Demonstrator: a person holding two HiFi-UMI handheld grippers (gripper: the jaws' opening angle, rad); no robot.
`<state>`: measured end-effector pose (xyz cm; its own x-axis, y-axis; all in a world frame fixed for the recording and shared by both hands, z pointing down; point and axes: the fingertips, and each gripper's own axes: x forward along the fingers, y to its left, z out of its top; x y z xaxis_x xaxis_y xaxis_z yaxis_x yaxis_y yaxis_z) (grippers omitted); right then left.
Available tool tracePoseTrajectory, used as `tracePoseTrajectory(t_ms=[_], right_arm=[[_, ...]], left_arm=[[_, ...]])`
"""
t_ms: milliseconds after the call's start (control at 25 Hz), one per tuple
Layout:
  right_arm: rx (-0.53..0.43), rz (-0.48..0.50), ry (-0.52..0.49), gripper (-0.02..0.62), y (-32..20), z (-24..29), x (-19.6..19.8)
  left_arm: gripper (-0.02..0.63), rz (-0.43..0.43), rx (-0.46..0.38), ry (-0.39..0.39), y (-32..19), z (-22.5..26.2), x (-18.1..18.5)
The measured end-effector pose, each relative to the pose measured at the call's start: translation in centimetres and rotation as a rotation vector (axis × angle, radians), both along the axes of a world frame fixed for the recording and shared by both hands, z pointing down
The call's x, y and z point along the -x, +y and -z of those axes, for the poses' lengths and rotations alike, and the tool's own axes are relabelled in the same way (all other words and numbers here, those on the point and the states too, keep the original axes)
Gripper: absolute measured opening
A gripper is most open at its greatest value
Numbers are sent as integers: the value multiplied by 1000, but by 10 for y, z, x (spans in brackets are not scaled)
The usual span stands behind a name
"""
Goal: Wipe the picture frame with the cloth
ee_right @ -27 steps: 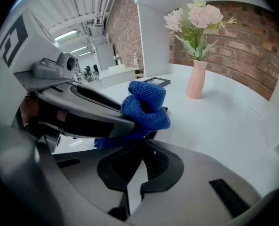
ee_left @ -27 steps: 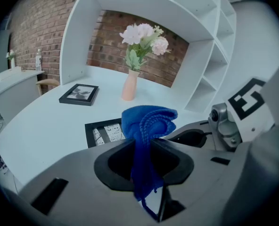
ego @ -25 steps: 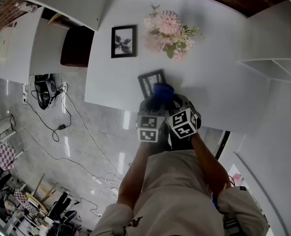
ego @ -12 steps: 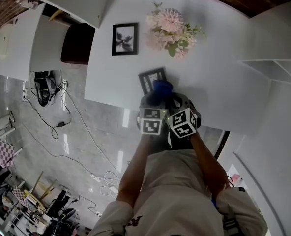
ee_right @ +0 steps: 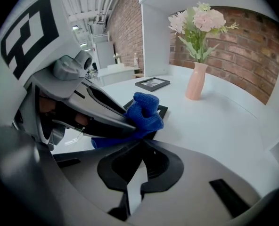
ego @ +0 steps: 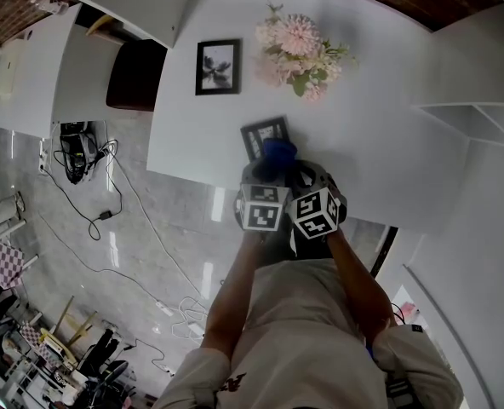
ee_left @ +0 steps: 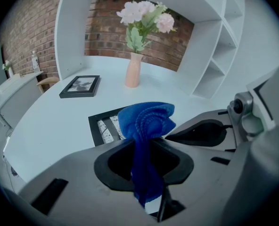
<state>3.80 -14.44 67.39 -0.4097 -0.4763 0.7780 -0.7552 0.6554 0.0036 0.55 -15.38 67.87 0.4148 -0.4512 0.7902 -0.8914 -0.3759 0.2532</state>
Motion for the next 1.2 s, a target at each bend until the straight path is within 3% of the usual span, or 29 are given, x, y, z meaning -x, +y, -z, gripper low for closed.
tracePoseTrajectory(t_ms=[640, 800, 1200], right_arm=[[-7, -5, 12, -3, 0, -1, 0], [-10, -7, 13, -3, 0, -2, 0], [-12, -16, 13, -3, 0, -3, 0]], left_arm=[[97, 24, -12, -73, 4, 2, 32], [97, 58, 30, -77, 9, 1, 43], [97, 114, 9, -104, 13, 11, 77]])
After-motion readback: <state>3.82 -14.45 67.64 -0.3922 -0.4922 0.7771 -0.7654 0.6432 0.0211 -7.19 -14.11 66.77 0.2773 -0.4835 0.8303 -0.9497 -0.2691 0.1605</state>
